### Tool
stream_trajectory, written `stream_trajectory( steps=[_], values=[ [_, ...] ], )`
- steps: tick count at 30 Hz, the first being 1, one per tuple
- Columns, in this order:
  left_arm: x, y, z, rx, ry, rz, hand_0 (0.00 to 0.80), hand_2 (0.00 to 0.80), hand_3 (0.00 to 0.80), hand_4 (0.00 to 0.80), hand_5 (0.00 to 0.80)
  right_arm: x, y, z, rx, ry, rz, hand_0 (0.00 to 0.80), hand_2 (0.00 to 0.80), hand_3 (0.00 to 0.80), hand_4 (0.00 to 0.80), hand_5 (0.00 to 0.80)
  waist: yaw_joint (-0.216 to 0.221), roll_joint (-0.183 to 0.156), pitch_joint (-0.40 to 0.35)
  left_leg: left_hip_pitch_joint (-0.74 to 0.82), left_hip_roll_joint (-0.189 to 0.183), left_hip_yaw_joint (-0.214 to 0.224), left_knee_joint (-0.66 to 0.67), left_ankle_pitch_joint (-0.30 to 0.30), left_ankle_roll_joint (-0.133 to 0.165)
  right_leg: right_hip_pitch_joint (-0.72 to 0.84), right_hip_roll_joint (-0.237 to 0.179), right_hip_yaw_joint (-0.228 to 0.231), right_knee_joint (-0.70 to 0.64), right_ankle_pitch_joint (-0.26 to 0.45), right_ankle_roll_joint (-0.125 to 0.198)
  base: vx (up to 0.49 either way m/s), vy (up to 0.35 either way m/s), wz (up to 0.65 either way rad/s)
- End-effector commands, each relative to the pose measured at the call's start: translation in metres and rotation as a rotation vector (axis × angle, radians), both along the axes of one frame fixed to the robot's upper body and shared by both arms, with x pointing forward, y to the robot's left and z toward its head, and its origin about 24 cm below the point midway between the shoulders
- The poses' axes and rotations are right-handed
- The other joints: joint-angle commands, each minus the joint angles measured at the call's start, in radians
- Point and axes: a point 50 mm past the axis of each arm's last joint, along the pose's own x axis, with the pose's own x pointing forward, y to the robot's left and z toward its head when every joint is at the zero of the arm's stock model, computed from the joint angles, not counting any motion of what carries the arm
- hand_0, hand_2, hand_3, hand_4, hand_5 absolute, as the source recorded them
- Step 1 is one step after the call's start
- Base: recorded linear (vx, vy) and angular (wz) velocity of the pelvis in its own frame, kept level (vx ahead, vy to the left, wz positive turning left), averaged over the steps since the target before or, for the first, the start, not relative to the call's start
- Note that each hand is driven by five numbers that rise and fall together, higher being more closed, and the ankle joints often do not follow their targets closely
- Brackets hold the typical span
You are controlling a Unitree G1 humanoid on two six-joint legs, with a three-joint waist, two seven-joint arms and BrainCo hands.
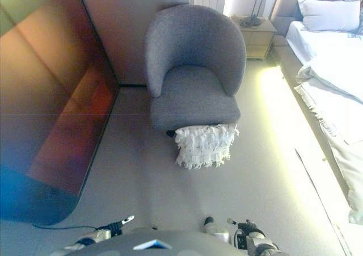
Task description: Pick up the cushion and take it to the sofa
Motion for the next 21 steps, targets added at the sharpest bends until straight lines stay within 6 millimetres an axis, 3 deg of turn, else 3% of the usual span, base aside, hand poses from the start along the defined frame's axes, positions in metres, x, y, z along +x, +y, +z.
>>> stream_trajectory(
  steps=[1, 3, 4, 5, 7, 8, 11, 12, 13, 14, 15, 17, 19, 21],
  values=[
    [0.012, 0.007, 0.003, 0.05, -0.002, -0.055, 0.0, 0.0, 0.0, 0.0, 0.0, 0.023, 0.003, 0.002, 0.003, -0.035, 0.034, 0.0, 0.0, 0.0, 0.0, 0.0, 0.002, -0.031, 0.052, -0.019, -0.053, 0.048, 0.064, -0.086, 0.078, 0.01, 0.003, 0.012, 0.033, -0.079, 0.02, 0.05, -0.177, 0.01],
    [0.013, 0.007, 0.003, 0.054, -0.016, -0.047, 0.0, 0.0, 0.0, 0.0, 0.0, 0.026, 0.002, 0.003, 0.003, -0.043, 0.057, 0.0, 0.0, 0.0, 0.0, 0.0, 0.007, -0.048, 0.06, -0.059, -0.064, 0.046, 0.2, -0.132, 0.081, 0.0, -0.006, 0.006, 0.053, -0.086, 0.005, 0.021, -0.15, 0.01],
    [0.015, 0.006, 0.003, 0.052, -0.029, -0.043, 0.0, 0.0, 0.0, 0.0, 0.0, 0.029, 0.0, 0.004, 0.0, -0.052, 0.063, 0.0, 0.0, 0.0, 0.0, 0.0, 0.012, -0.064, 0.07, -0.098, -0.078, 0.036, 0.317, -0.183, 0.092, -0.012, -0.018, 0.007, 0.073, -0.093, -0.01, -0.005, -0.124, 0.02],
    [0.017, 0.003, 0.003, 0.047, -0.044, -0.037, 0.0, 0.0, 0.0, 0.0, 0.0, 0.033, -0.002, 0.005, -0.009, -0.063, 0.07, 0.0, 0.0, 0.0, 0.0, 0.0, 0.02, -0.072, 0.088, -0.148, -0.084, 0.022, 0.434, -0.197, 0.092, -0.016, -0.021, 0.009, 0.09, -0.101, -0.029, -0.022, -0.173, 0.15],
    [0.022, -0.004, 0.002, 0.025, -0.073, -0.014, 0.0, 0.0, 0.0, 0.0, 0.0, 0.045, -0.009, 0.01, -0.035, -0.093, 0.074, 0.0, 0.0, 0.0, 0.0, 0.0, 0.028, -0.075, 0.125, -0.298, -0.096, 0.033, 0.738, -0.154, 0.075, -0.042, -0.019, 0.002, 0.134, -0.105, -0.065, -0.043, -0.144, 0.14],
    [0.023, -0.006, 0.002, 0.011, -0.078, -0.015, 0.0, 0.0, 0.0, 0.0, 0.0, 0.049, -0.011, 0.012, -0.044, -0.105, 0.075, 0.0, 0.0, 0.0, 0.0, 0.0, 0.027, -0.071, 0.133, -0.328, -0.094, 0.037, 0.788, -0.142, 0.071, -0.048, -0.017, 0.006, 0.148, -0.11, -0.073, 0.012, -0.059, -0.07],
    [0.024, -0.008, 0.002, 0.001, -0.09, -0.012, 0.0, 0.0, 0.0, 0.0, 0.0, 0.055, -0.014, 0.014, -0.054, -0.127, 0.068, 0.0, 0.0, 0.0, 0.0, 0.0, 0.032, -0.058, 0.154, -0.364, -0.09, 0.025, 0.742, -0.081, 0.061, -0.044, -0.008, 0.012, 0.19, -0.141, -0.077, 0.122, 0.022, -0.13],
    [0.023, -0.007, 0.002, 0.0, -0.096, -0.002, 0.0, 0.0, 0.0, 0.0, 0.0, 0.055, -0.013, 0.014, -0.055, -0.132, 0.067, 0.0, 0.0, 0.0, 0.0, 0.0, 0.041, -0.022, 0.168, -0.356, -0.048, 0.0, 0.559, 0.02, 0.032, -0.028, 0.033, 0.018, 0.228, -0.194, -0.084, 0.234, 0.057, -0.23],
    [0.023, -0.007, 0.002, -0.001, -0.096, -0.002, 0.0, 0.0, 0.0, 0.0, 0.0, 0.055, -0.013, 0.014, -0.056, -0.132, 0.067, 0.0, 0.0, 0.0, 0.0, 0.0, 0.042, -0.021, 0.173, -0.347, -0.047, -0.001, 0.539, 0.03, 0.029, -0.022, 0.034, 0.019, 0.232, -0.2, -0.085, 0.368, 0.076, -0.32],
    [0.02, -0.007, 0.001, -0.002, -0.096, 0.002, 0.0, 0.0, 0.0, 0.0, 0.0, 0.054, -0.011, 0.013, -0.056, -0.126, 0.063, 0.0, 0.0, 0.0, 0.0, 0.0, 0.052, 0.009, 0.183, -0.362, -0.008, -0.022, 0.39, 0.125, 0.001, -0.004, 0.081, 0.03, 0.245, -0.232, -0.096, 0.279, 0.036, 0.0],
    [0.018, -0.006, 0.001, -0.003, -0.094, 0.004, 0.0, 0.0, 0.0, 0.0, 0.0, 0.054, -0.01, 0.013, -0.057, -0.124, 0.061, 0.0, 0.0, 0.0, 0.0, 0.0, 0.056, 0.013, 0.189, -0.361, -0.003, -0.026, 0.355, 0.148, -0.005, 0.007, 0.089, 0.035, 0.248, -0.24, -0.099, 0.477, 0.063, 0.44],
    [0.007, -0.007, -0.001, -0.009, -0.072, 0.017, 0.0, 0.0, 0.0, 0.0, 0.0, 0.051, -0.008, 0.012, -0.06, -0.11, 0.056, 0.0, 0.0, 0.0, 0.0, 0.0, 0.08, 0.039, 0.199, -0.403, 0.029, -0.049, 0.21, 0.251, -0.036, 0.049, 0.148, 0.07, 0.266, -0.286, -0.115, 0.597, 0.054, 0.28],
    [0.0, -0.007, -0.002, -0.015, -0.056, 0.02, 0.0, 0.0, 0.0, 0.0, 0.0, 0.048, -0.008, 0.011, -0.061, -0.103, 0.059, 0.0, 0.0, 0.0, 0.0, 0.0, 0.09, 0.041, 0.204, -0.409, 0.037, -0.053, 0.156, 0.27, -0.04, 0.079, 0.159, 0.098, 0.281, -0.317, -0.121, 0.598, 0.071, -0.26],
    [-0.013, -0.008, -0.004, -0.026, -0.026, 0.038, 0.0, 0.0, 0.0, 0.0, 0.0, 0.041, -0.009, 0.009, -0.068, -0.078, 0.059, 0.0, 0.0, 0.0, 0.0, 0.0, 0.103, 0.048, 0.197, -0.41, 0.061, -0.062, 0.06, 0.251, -0.041, 0.11, 0.162, 0.125, 0.323, -0.372, -0.128, 0.68, 0.126, -0.51]
  ],
)
